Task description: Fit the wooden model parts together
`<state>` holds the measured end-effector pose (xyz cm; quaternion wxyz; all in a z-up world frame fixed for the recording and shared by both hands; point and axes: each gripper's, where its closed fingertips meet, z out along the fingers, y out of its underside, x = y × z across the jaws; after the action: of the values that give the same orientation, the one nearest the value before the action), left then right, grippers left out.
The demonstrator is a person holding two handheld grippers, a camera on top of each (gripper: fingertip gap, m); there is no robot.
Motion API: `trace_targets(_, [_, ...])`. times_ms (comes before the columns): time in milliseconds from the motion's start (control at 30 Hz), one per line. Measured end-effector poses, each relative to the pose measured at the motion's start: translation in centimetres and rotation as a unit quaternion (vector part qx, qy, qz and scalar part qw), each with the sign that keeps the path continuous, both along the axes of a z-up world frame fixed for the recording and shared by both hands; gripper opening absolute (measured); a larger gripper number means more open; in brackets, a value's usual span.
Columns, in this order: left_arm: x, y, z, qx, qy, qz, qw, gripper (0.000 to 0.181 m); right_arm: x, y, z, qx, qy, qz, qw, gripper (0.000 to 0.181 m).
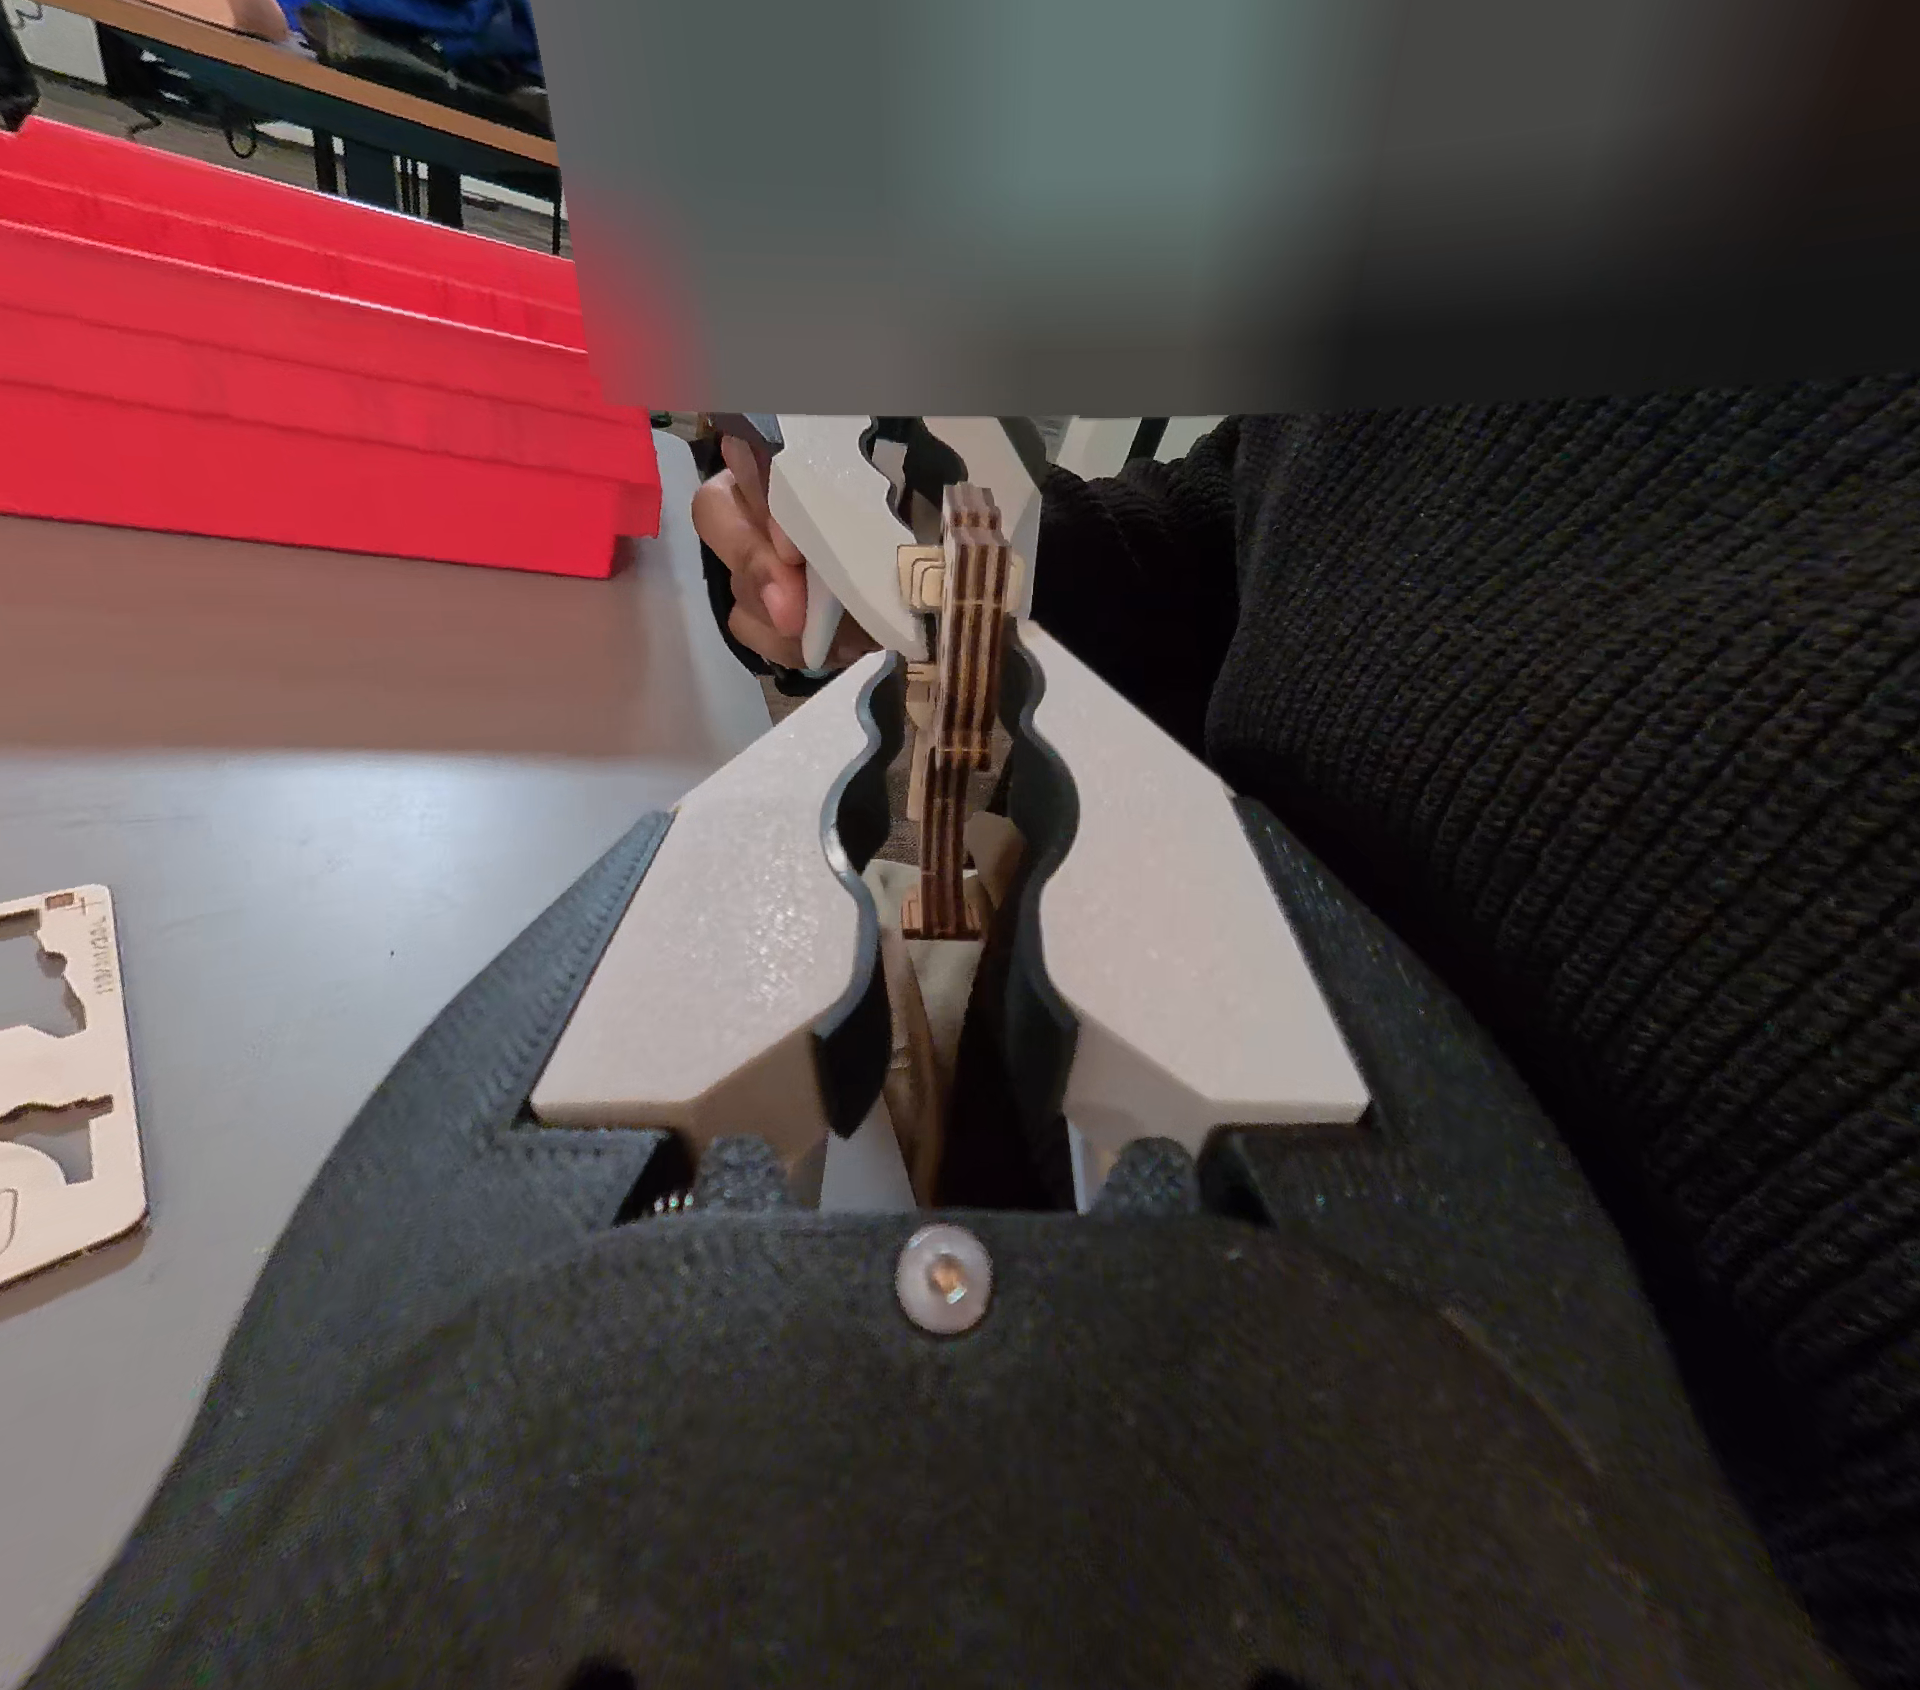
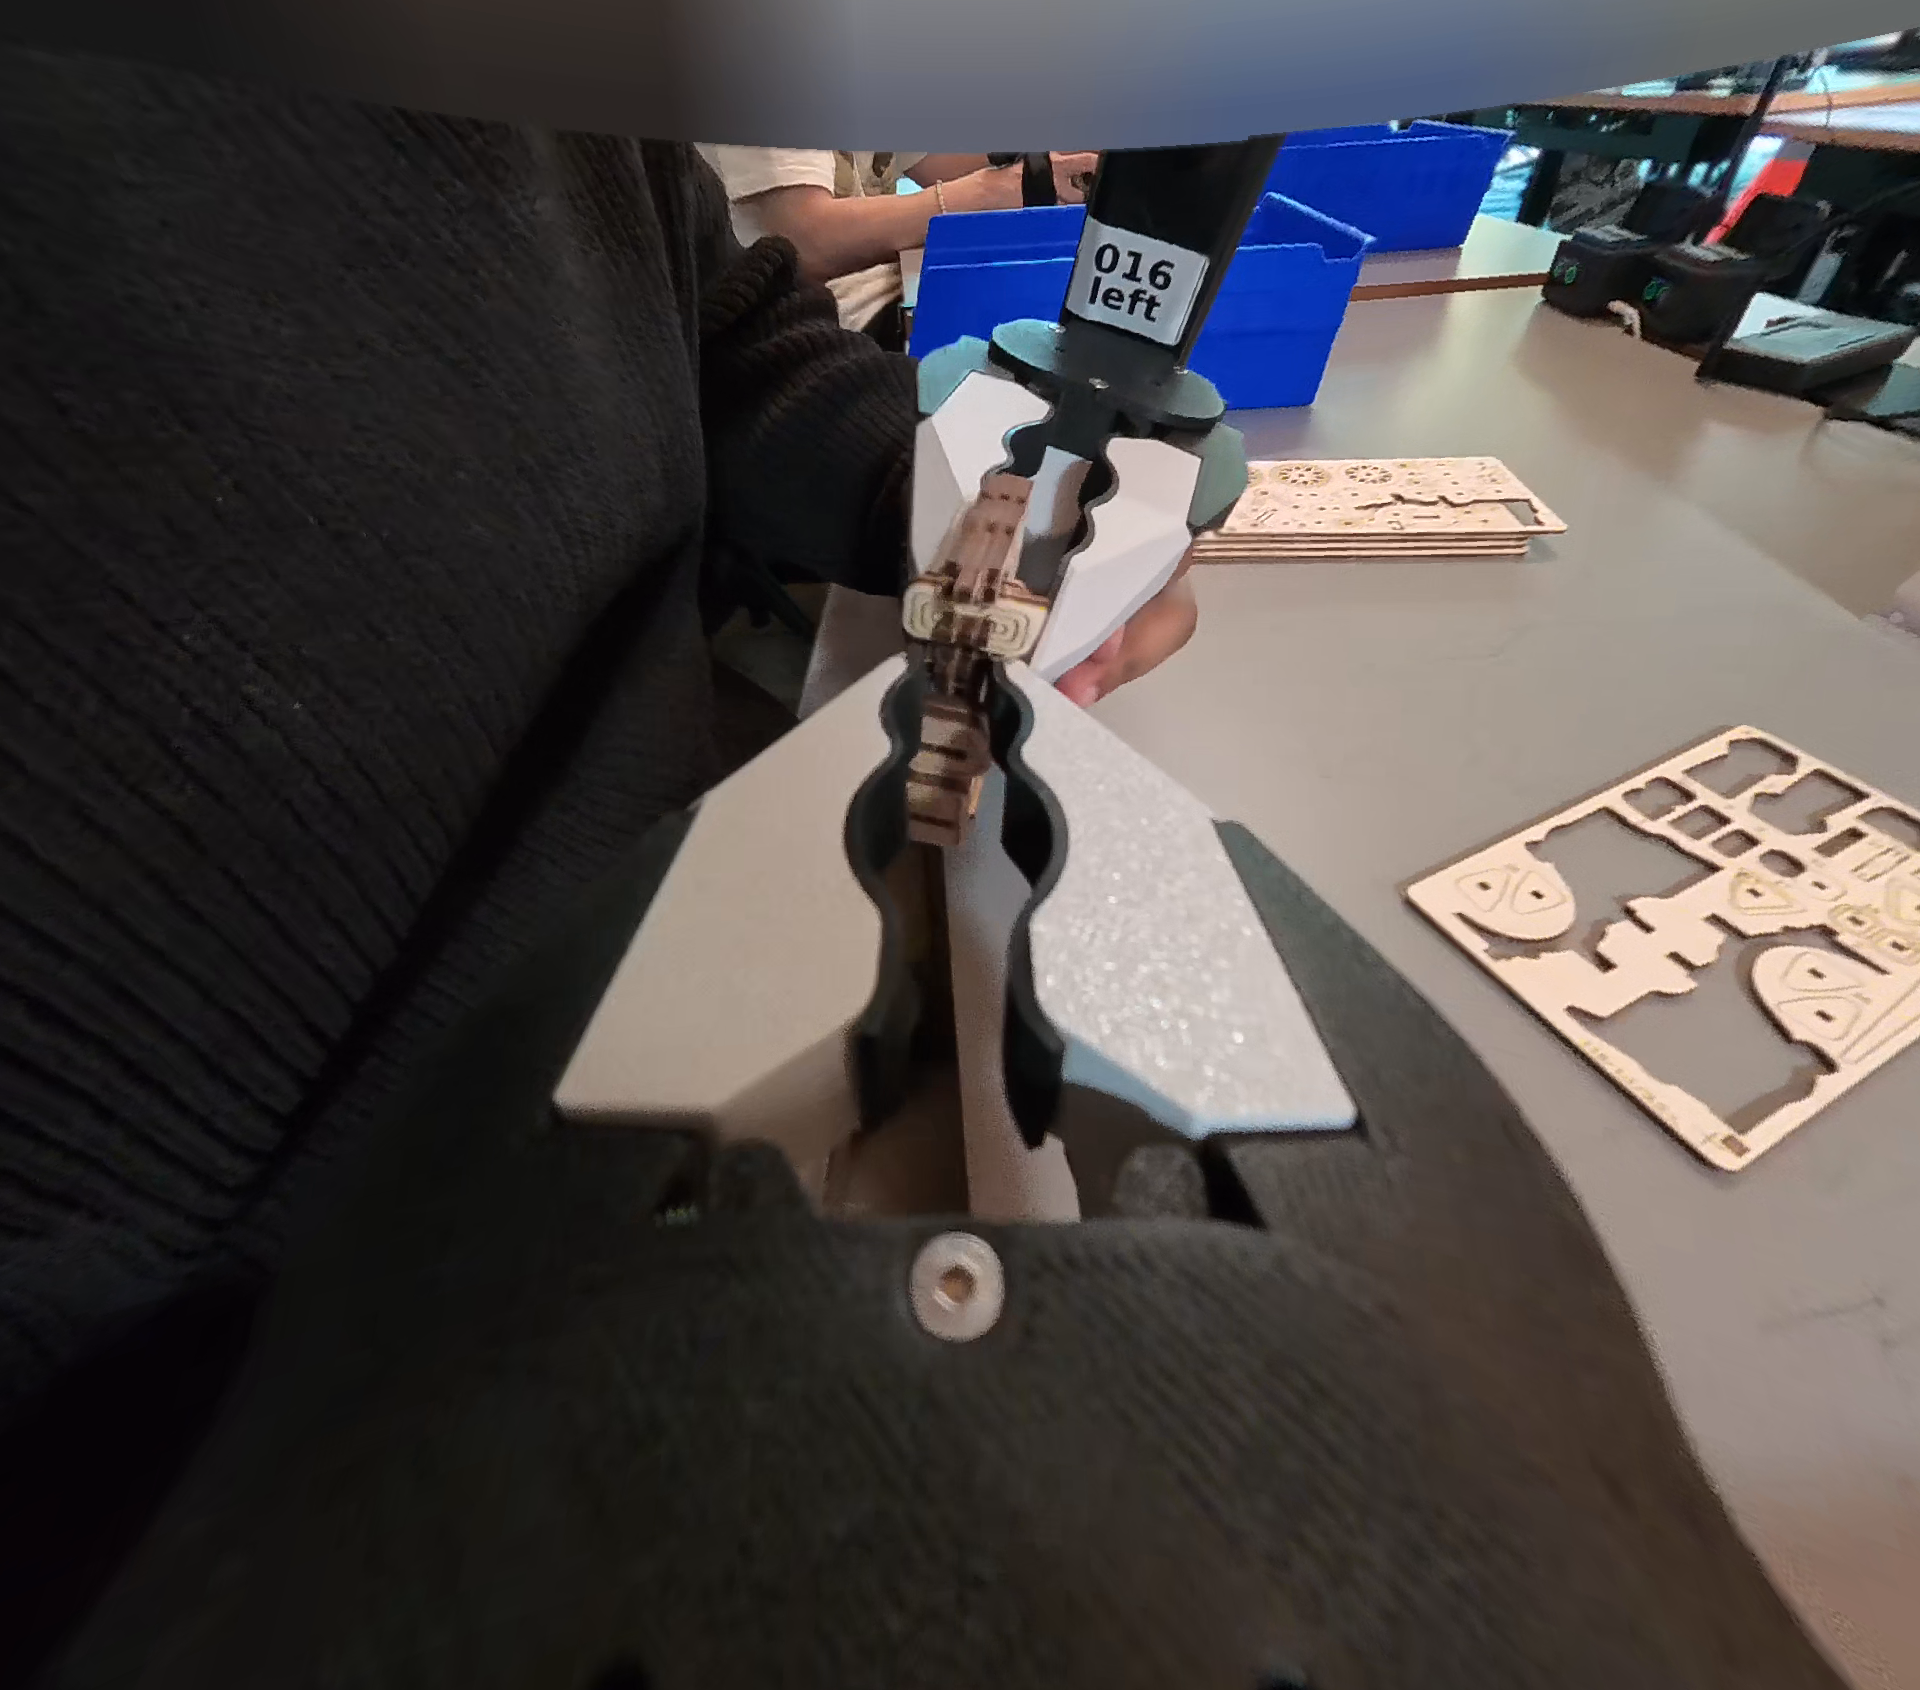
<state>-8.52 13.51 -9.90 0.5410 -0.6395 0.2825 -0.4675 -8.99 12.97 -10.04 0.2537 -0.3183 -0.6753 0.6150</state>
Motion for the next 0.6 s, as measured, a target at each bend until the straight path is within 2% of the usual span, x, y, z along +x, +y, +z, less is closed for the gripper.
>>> trace_targets(333, [-0.59,0.47,-0.31,-0.034,-0.025,-0.001,0.999,0.02,-0.51,0.53,-0.39,-0.038,-0.034,-0.011,0.999,0.01])
trace_targets(600, [-0.55,0.34,-0.53,-0.025,-0.011,-0.002,1.0,0.018,-0.53,0.62,-0.34,-0.064,-0.049,-0.008,0.997,0.01])
